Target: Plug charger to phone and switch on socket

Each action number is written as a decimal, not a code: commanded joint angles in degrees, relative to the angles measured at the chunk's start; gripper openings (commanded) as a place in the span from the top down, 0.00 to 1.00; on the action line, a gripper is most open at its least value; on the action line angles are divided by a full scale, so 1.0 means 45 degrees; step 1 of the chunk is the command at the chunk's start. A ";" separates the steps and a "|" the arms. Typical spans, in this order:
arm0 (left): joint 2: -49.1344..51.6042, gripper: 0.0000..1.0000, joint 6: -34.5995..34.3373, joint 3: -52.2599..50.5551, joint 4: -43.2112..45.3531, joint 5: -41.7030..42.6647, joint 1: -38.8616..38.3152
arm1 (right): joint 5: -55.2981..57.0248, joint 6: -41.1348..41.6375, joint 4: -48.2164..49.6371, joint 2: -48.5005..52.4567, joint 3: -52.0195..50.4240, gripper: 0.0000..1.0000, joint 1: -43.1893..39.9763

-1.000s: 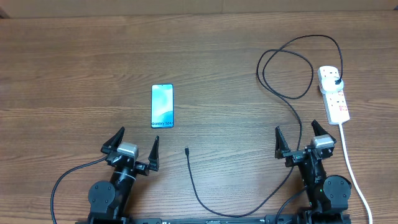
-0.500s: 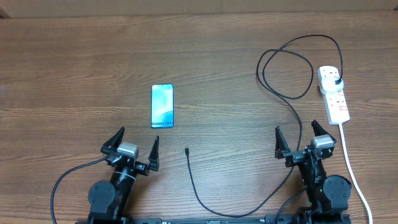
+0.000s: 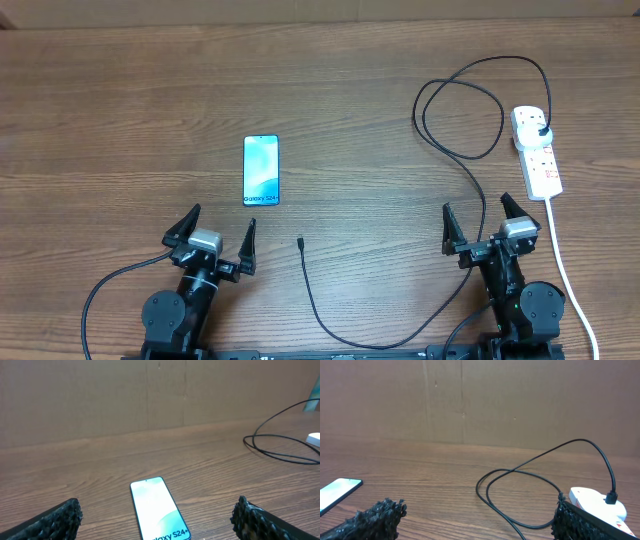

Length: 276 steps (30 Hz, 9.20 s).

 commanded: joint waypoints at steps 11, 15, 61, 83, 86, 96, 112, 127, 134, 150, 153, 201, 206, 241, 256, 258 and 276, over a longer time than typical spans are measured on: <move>-0.0136 0.00 -0.0083 -0.0049 -0.0039 -0.0165 0.0155 | -0.0068 -0.0015 0.0029 -0.0131 -0.0136 0.00 -0.0097; -0.0136 0.00 -0.0083 -0.0049 -0.0039 -0.0165 0.0155 | -0.0068 -0.0015 0.0029 -0.0131 -0.0136 0.00 -0.0097; -0.0131 0.00 -0.0083 -0.0049 -0.0034 -0.0165 0.0155 | -0.0068 -0.0015 0.0029 -0.0131 -0.0136 0.00 -0.0097; -0.0121 0.00 -0.0078 -0.0049 -0.0034 -0.0165 0.0155 | -0.0068 -0.0015 0.0029 -0.0136 -0.0136 0.00 -0.0097; -0.0121 0.00 -0.0083 -0.0049 -0.0034 -0.0165 0.0155 | -0.0068 -0.0015 0.0029 -0.0131 -0.0136 0.00 -0.0097; -0.0121 0.00 -0.0083 -0.0049 -0.0034 -0.0165 0.0155 | -0.0068 -0.0015 0.0029 -0.0126 -0.0136 0.00 -0.0097; -0.0121 0.00 -0.0083 -0.0049 -0.0034 -0.0165 0.0155 | -0.0068 -0.0015 0.0029 -0.0131 -0.0136 0.00 -0.0097; -0.0121 0.00 -0.0078 -0.0049 -0.0034 -0.0165 0.0155 | -0.0068 -0.0015 0.0029 -0.0131 -0.0136 0.00 -0.0097; -0.0121 0.00 -0.0083 -0.0049 -0.0034 -0.0165 0.0155 | -0.0068 -0.0015 0.0029 -0.0136 -0.0136 0.00 -0.0097; -0.0121 0.00 -0.0083 -0.0049 -0.0034 -0.0165 0.0155 | -0.0068 -0.0015 0.0029 -0.0136 -0.0136 0.00 -0.0097; -0.0121 0.00 -0.0083 -0.0049 -0.0034 -0.0165 0.0155 | -0.0068 -0.0015 0.0029 -0.0131 -0.0136 0.00 -0.0097; -0.0121 0.00 -0.0078 -0.0049 -0.0034 -0.0165 0.0155 | -0.0068 -0.0015 0.0029 -0.0136 -0.0136 0.00 -0.0097; -0.0121 0.00 -0.0083 -0.0049 -0.0034 -0.0165 0.0155 | -0.0068 -0.0015 0.0029 -0.0136 -0.0136 0.00 -0.0097; -0.0121 0.00 -0.1715 0.0559 -0.0879 0.0029 0.0155 | -0.0068 -0.0015 0.0029 -0.0136 -0.0136 0.00 -0.0097; 0.4901 0.00 -0.2419 0.9593 -0.7820 0.0049 0.0151 | -0.0068 -0.0015 0.0029 -0.0136 -0.0136 0.00 -0.0097; 0.6518 0.00 -0.2171 1.1278 -0.8786 0.0432 0.0151 | -0.0068 -0.0015 0.0029 -0.0136 -0.0136 0.00 -0.0097; 1.9079 0.00 -0.2458 2.2615 -1.5960 0.1379 0.0126 | -0.0068 -0.0015 0.0029 -0.0136 -0.0136 0.00 -0.0092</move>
